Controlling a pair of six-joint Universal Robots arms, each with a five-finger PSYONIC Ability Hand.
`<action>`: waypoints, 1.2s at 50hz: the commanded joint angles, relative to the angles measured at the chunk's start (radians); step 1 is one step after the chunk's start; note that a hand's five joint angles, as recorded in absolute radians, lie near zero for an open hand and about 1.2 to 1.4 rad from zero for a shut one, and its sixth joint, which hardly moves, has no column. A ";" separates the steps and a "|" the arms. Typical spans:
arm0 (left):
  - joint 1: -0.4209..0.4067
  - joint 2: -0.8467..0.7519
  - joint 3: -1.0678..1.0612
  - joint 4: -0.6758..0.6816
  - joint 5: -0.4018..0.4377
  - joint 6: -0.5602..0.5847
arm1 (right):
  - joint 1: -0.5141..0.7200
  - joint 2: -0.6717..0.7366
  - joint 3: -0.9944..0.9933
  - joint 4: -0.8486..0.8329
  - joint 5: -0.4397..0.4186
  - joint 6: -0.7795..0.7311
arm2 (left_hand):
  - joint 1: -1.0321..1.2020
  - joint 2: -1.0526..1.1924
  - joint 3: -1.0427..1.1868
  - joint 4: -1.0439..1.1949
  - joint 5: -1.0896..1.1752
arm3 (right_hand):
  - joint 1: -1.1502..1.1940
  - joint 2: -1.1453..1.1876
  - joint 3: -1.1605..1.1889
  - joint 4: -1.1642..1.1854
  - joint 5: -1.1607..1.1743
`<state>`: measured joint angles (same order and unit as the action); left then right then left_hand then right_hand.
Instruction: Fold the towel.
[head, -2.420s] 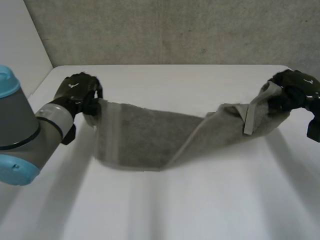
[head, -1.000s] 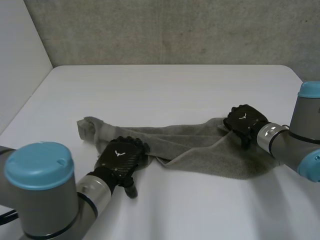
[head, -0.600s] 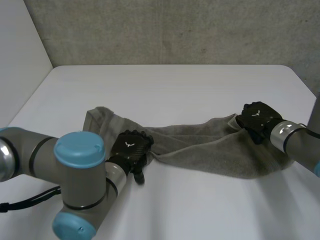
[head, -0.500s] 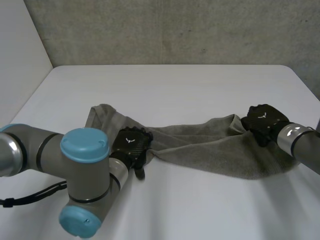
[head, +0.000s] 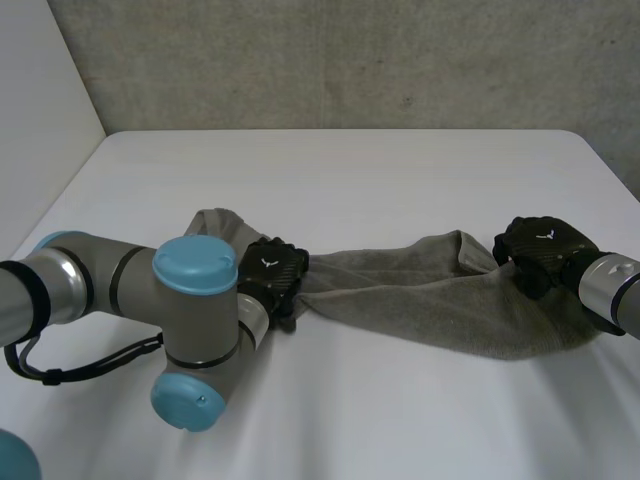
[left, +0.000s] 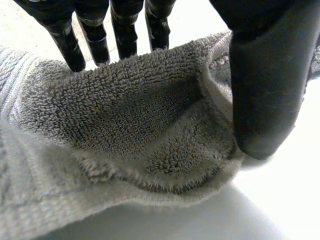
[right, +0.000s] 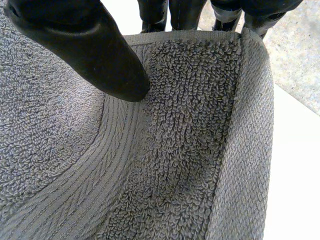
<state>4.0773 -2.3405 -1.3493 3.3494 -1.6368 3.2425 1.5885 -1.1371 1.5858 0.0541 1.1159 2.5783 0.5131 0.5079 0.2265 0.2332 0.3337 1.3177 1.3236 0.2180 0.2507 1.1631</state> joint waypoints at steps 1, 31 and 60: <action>0.000 -0.016 0.028 -0.021 0.005 -0.006 | -0.004 0.000 0.005 0.000 0.001 -0.001 | 0.199 0.204 -0.052 -0.059 0.204 | 0.079 0.073 -0.044 -0.076 0.059; 0.212 0.305 -0.128 -0.215 0.167 0.052 | -0.004 -0.167 0.052 0.007 -0.053 0.120 | 0.385 0.390 -0.052 -0.059 0.390 | 0.079 0.073 -0.044 -0.076 0.059; 0.249 0.343 -0.255 -0.209 0.163 0.174 | -0.008 -0.108 0.100 -0.028 -0.128 0.088 | -0.294 -0.289 -0.052 -0.059 -0.289 | -0.226 -0.232 -0.044 -0.076 -0.246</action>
<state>4.3269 -2.0765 -1.5694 3.1176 -1.4779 3.4451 1.5789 -1.2620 1.6833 0.0337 0.9814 2.6756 0.4815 0.4919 0.2265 0.2332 0.0727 1.0991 1.1101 0.2180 0.2507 0.9244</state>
